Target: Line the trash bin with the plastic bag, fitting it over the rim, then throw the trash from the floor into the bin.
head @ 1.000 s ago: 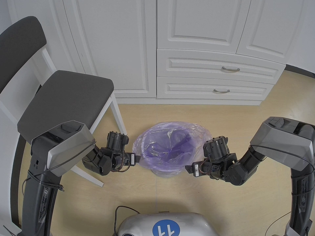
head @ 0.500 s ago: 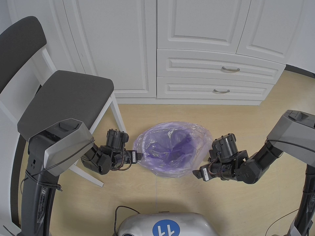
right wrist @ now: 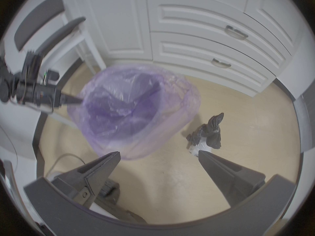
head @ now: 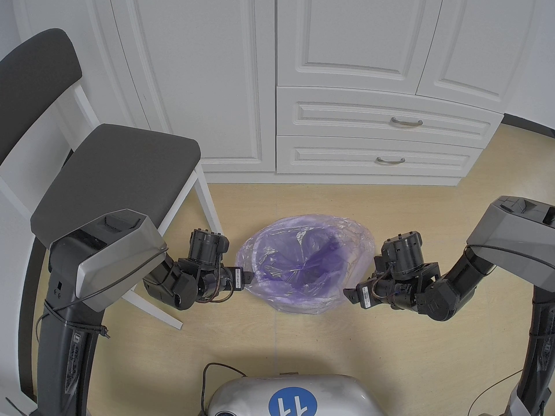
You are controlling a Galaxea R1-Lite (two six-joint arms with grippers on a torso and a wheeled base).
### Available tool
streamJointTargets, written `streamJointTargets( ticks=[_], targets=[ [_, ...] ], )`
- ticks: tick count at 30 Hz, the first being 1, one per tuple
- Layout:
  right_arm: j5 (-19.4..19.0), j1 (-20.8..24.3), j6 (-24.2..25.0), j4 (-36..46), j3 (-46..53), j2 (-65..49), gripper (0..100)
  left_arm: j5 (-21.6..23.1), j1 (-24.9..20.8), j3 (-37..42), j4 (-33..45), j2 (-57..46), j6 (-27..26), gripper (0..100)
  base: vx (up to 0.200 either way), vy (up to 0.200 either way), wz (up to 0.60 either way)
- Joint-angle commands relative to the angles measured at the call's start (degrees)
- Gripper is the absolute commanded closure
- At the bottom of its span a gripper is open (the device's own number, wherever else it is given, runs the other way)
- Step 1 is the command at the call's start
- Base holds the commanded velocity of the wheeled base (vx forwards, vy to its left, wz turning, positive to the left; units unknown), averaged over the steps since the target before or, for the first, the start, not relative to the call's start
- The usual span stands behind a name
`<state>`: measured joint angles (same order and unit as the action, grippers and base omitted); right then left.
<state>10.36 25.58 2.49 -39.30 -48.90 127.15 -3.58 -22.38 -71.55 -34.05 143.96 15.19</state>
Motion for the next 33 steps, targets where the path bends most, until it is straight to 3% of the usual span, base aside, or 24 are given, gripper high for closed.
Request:
streamJointTargets(
  ticks=[1, 10, 23, 30, 33],
  targets=[
    [-1.13, 0.09, 3.4, -0.86, -1.99, -0.5, 0, 0.07, 0.06, -0.17, 0.03, 0.45, -0.07, 0, 0.0, 0.0, 0.0],
    [-0.78, 2.02, 4.19, -1.39, -4.28, 9.26, 0, 0.07, 0.06, -0.08, 0.03, 0.62, -0.07, 0, 0.0, 0.0, 0.0],
    [-1.57, -0.53, 2.35, 0.02, -5.24, 11.63, 0, 0.07, 0.06, -0.44, 0.03, 1.41, -0.07, 0, 0.0, 0.0, 0.0],
    [-1.49, -2.99, 5.42, 2.3, -12.71, 17.61, 0, 0.07, 0.32, -1.67, 0.21, 2.73, 0.1, 0, 0.0, 0.0, 0.0],
    [-1.4, -4.66, 9.11, 9.51, -18.52, 18.31, 0, -0.11, 0.59, -3.6, 0.56, 4.58, 0.28, 0, 0.0, 0.0, 0.0]
  ],
)
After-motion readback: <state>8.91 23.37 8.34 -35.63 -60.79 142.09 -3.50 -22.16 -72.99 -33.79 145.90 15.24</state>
